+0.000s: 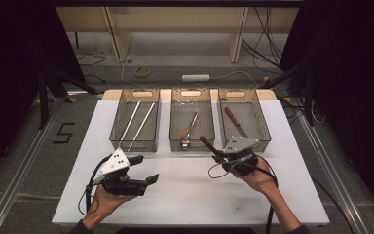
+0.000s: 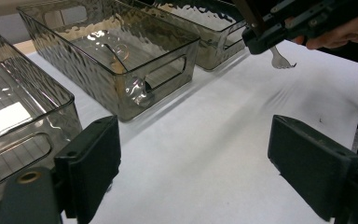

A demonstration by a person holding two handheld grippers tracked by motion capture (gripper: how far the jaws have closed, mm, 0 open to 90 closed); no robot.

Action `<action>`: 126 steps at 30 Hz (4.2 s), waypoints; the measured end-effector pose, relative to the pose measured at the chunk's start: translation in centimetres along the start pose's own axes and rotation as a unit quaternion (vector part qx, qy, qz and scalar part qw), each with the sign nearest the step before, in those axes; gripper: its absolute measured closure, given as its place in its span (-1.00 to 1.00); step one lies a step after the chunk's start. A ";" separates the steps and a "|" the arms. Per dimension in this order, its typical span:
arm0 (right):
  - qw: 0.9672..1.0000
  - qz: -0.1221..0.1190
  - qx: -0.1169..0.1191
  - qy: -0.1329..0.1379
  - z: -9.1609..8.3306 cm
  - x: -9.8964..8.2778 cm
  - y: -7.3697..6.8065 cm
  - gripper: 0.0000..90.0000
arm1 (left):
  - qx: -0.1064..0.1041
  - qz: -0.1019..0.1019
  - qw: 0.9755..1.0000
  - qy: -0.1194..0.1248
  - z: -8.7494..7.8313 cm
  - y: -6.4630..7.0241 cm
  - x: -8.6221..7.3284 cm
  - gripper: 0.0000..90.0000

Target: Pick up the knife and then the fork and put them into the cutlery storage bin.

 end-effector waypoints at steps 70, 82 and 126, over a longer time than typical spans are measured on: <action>0.977 0.181 -0.101 -0.043 3.2 3.5 15.8 0.73 | -0.005 -0.008 1.000 0.013 -0.3 -0.2 -0.1 -0.64; 0.975 0.191 -0.101 -0.059 4.2 2.6 15.9 0.72 | -0.002 -0.009 1.000 0.016 -0.3 -0.3 -0.1 -0.64; 0.971 0.215 -0.082 -0.058 3.9 2.2 14.8 0.22 | -0.009 -0.027 0.999 0.024 -0.5 -0.6 -0.1 -0.64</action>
Point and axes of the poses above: each handheld gripper's, and its own axes: z roughly forward along the jaws, x roughly out of its top, y roughly to its right, the point moved 1 cm from there along z, roughly forward along the jaws, and after that the axes turned 7 degrees about -y, right-handed, at the moved point
